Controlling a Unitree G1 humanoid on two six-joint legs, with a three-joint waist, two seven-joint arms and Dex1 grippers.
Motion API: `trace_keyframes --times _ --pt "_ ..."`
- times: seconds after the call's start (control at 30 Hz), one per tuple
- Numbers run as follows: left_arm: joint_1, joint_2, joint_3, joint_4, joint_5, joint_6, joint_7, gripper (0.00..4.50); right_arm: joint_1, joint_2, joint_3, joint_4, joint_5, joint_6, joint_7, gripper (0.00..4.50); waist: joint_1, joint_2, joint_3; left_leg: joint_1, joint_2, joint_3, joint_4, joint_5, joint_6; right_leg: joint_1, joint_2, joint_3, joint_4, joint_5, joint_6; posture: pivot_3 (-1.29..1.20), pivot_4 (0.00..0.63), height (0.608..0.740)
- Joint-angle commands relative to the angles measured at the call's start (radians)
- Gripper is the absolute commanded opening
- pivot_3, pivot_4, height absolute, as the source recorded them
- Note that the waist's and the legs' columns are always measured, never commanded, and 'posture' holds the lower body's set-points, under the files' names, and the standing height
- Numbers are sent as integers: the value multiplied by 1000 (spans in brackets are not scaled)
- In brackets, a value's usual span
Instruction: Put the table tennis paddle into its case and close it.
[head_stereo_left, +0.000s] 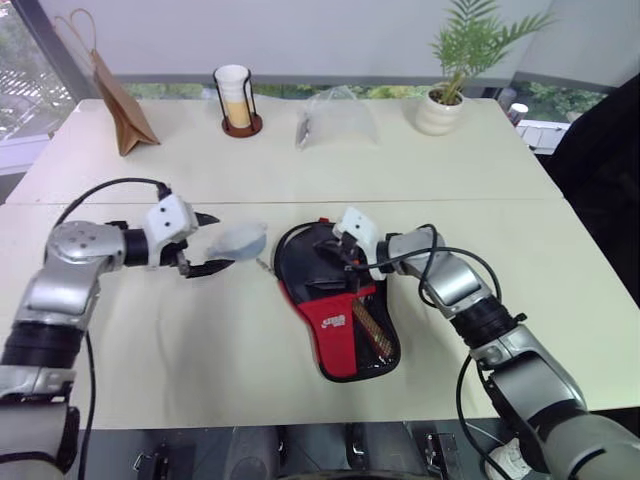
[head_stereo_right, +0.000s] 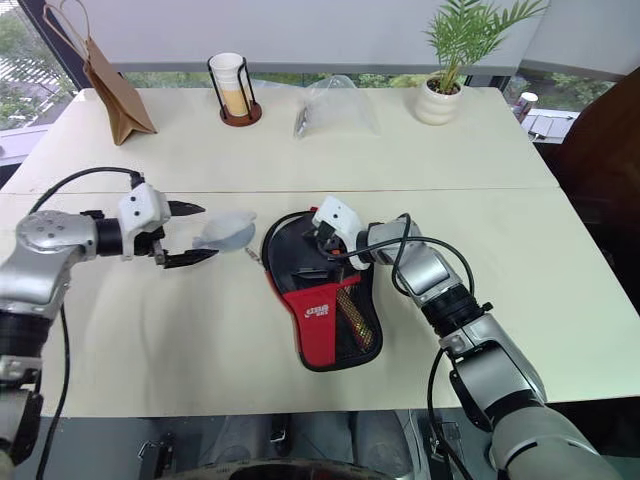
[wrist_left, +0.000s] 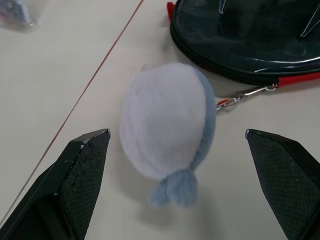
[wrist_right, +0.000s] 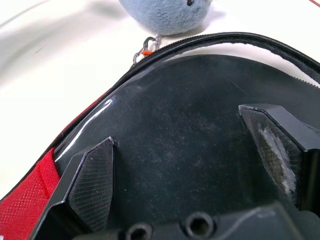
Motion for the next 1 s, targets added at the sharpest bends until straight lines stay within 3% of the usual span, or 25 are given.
trace_keyframes --times 0.03,0.23,0.27,0.33,0.53,0.6,1.0 --pt "-54 -23 -38 110 57 -96 -15 4500 26 -15 17 37 -69 17 -12 4468 0 0 0 0 0 0 0 0 0 0 0 0 0 0 0 0 150 734" --pt "-136 -80 -85 295 136 -219 3 4500 37 -23 10 12 -71 32 -10 4468 3 0 0 0 0 0 0 0 0 0 0 0 0 1 2 0 150 734" --pt "-153 -92 -86 324 141 -232 8 4245 40 -23 7 7 -72 37 -12 4498 3 0 0 0 0 0 0 0 0 0 0 0 0 1 2 0 150 734" --pt "-178 -113 -83 365 147 -255 19 3652 48 -25 3 -9 -74 46 -14 4500 3 0 0 0 0 0 0 0 0 0 0 0 0 1 2 0 150 734" --pt "-236 -152 -67 450 151 -275 37 703 87 -35 5 -68 -81 75 -22 4500 3 0 0 0 0 0 0 0 0 0 -1 0 0 1 3 0 150 734" --pt "-266 -159 -71 500 170 -286 59 46 99 -34 3 -86 -82 94 -27 4500 5 0 0 0 0 0 0 0 0 0 -1 0 0 1 3 0 150 734" --pt "-571 -324 -129 932 358 -384 401 46 166 -80 6 -175 -122 218 -79 4500 20 -1 -1 0 -1 -1 1 0 0 2 -1 -1 0 1 2 0 150 734"
